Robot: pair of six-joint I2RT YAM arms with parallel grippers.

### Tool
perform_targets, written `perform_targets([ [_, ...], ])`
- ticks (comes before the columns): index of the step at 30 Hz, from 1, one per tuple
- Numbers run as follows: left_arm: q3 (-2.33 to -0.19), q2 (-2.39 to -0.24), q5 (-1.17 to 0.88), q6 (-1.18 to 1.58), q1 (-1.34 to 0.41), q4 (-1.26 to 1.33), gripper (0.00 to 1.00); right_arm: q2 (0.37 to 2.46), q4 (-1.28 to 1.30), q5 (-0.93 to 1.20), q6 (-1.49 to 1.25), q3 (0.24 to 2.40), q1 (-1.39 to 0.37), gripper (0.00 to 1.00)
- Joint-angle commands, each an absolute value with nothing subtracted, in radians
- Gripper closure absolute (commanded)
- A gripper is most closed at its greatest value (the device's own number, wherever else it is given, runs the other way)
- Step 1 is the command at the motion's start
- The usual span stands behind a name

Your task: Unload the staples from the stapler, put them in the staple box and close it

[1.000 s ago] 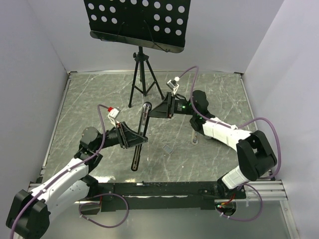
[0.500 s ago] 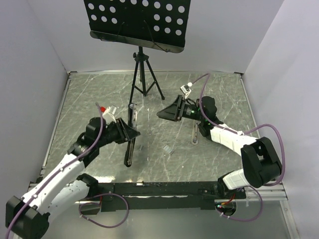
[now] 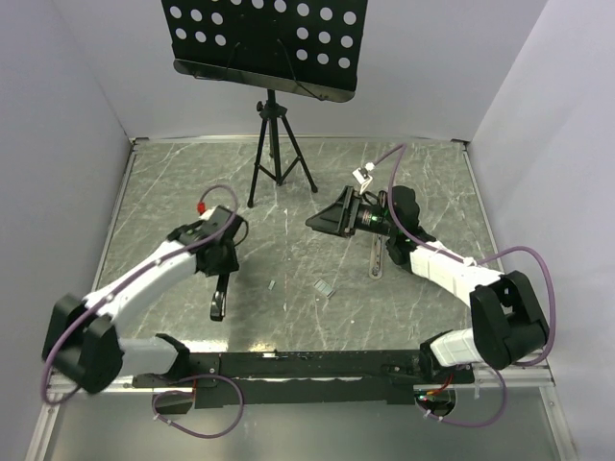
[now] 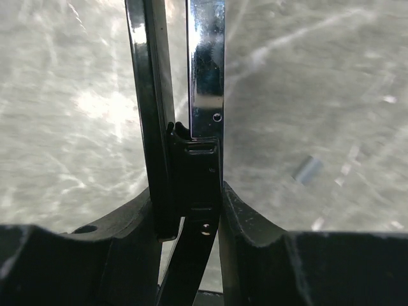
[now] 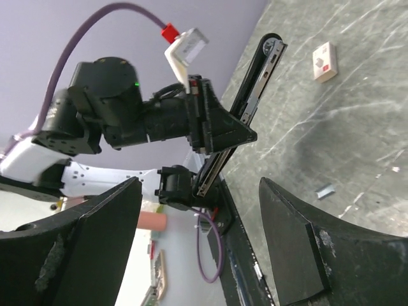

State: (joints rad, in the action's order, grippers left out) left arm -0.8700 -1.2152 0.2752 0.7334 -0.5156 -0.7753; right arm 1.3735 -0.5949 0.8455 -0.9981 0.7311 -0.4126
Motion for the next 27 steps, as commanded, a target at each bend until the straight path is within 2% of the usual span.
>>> perform_targets([
  [1, -1.021, -1.356, 0.489, 0.727, -0.606, -0.9, 0.99, 1.301, -0.572, 0.83, -0.943, 0.742, -0.387, 0.19],
  [10, -1.235, -1.643, 0.629, 0.773, -0.79, -1.055, 0.99, 1.267, -0.614, 0.851, -0.988, 0.669, -0.284, 0.19],
  [18, -1.328, -1.853, 0.704, 0.834, -0.893, -1.172, 0.99, 1.261, -0.606, 0.881, -0.999, 0.649, -0.221, 0.19],
  [22, -1.318, -1.873, 0.661, 0.799, -0.893, -1.134, 0.99, 1.266, -0.592, 0.882, -0.994, 0.646, -0.21, 0.19],
  [27, -1.269, -1.801, 0.594, 0.781, -0.887, -1.056, 0.99, 1.276, -0.617, 0.893, -1.005, 0.641, -0.206, 0.19],
])
